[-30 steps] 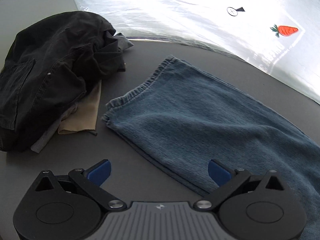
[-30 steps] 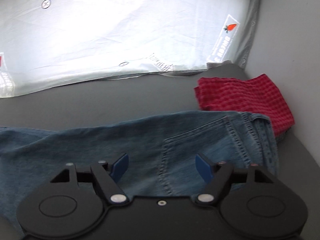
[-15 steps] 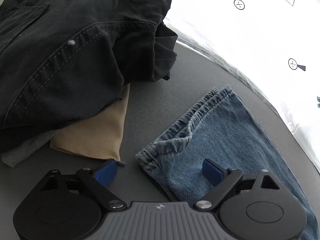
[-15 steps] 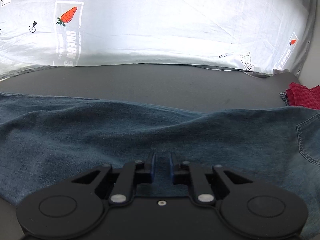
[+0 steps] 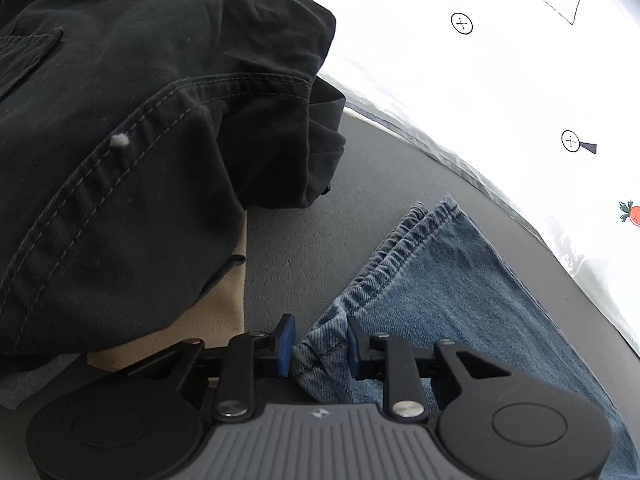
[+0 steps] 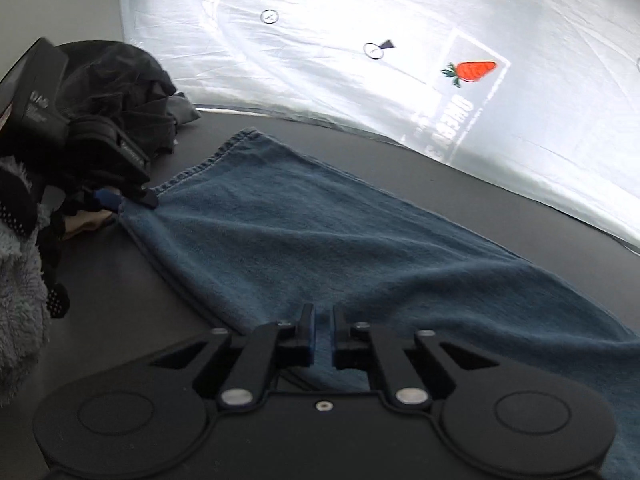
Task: Fold clothes
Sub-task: 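Grasp the jeans leg with the right gripper while the left gripper pinches the hem, then lift the hem with the left gripper and fold the legs toward the waistband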
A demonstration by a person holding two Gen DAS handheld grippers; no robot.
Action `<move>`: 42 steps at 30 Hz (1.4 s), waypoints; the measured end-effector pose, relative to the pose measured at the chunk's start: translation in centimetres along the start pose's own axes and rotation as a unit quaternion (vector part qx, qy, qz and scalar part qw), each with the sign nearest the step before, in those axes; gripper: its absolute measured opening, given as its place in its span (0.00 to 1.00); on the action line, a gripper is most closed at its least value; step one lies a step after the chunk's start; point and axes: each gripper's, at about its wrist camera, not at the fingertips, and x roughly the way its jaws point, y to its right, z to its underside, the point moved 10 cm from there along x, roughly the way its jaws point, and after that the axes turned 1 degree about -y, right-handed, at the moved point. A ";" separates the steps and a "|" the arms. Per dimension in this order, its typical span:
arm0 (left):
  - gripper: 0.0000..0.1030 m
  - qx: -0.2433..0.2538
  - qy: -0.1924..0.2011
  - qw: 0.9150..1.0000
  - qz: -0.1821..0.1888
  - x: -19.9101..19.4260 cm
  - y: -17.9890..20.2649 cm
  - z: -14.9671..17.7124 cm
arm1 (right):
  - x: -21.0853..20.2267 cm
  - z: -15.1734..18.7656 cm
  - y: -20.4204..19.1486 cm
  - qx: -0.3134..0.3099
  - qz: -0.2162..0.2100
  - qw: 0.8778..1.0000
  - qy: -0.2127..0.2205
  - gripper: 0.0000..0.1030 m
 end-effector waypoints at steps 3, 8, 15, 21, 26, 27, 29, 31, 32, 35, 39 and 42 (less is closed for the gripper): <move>0.27 -0.019 0.000 1.000 0.007 0.0 -0.4 -0.1 | 0.2 4.4 8.6 0.076 0.106 0.990 -0.046 0.06; 0.17 -0.046 -0.002 0.999 0.013 0.3 -1.3 -0.8 | -5.3 12.1 19.3 0.107 0.251 0.957 -0.099 0.15; 0.39 -0.067 -0.022 0.997 0.037 -1.6 -1.5 -0.4 | -8.2 15.0 20.1 0.160 0.271 0.941 -0.120 0.26; 0.68 -0.090 -0.043 0.994 0.048 -2.7 -2.2 1.2 | -5.8 10.1 14.9 0.124 0.208 0.967 -0.080 0.34; 0.64 -0.080 -0.038 0.995 0.054 -2.3 -0.8 1.4 | -3.0 5.6 10.6 0.078 0.146 0.985 -0.043 0.31; 0.57 -0.074 -0.038 0.995 0.046 -2.1 -0.4 1.5 | -2.3 4.6 9.7 0.067 0.134 0.988 -0.035 0.18; 0.54 -0.061 -0.035 0.997 0.028 -1.9 0.2 1.9 | -0.4 2.6 7.9 0.062 0.102 0.992 -0.031 0.04; 0.54 -0.050 -0.033 0.998 0.015 -1.8 0.6 2.1 | 1.3 0.8 7.0 0.057 0.097 0.993 -0.021 0.04; 0.54 -0.046 -0.034 0.998 0.014 -1.8 0.7 2.2 | 2.2 -0.1 6.7 0.055 0.096 0.994 -0.015 0.04; 0.54 -0.052 -0.041 0.998 0.018 -1.7 0.7 2.1 | 5.4 -2.6 8.5 0.086 0.121 0.989 -0.013 0.05; 0.53 -0.073 -0.040 0.996 0.026 -1.8 0.1 1.9 | 9.6 -3.2 12.4 0.163 0.130 0.977 -0.042 0.05; 0.38 -0.063 -0.029 0.998 0.009 -1.7 -0.1 1.9 | 10.1 -2.4 12.0 0.160 0.100 0.980 -0.067 0.05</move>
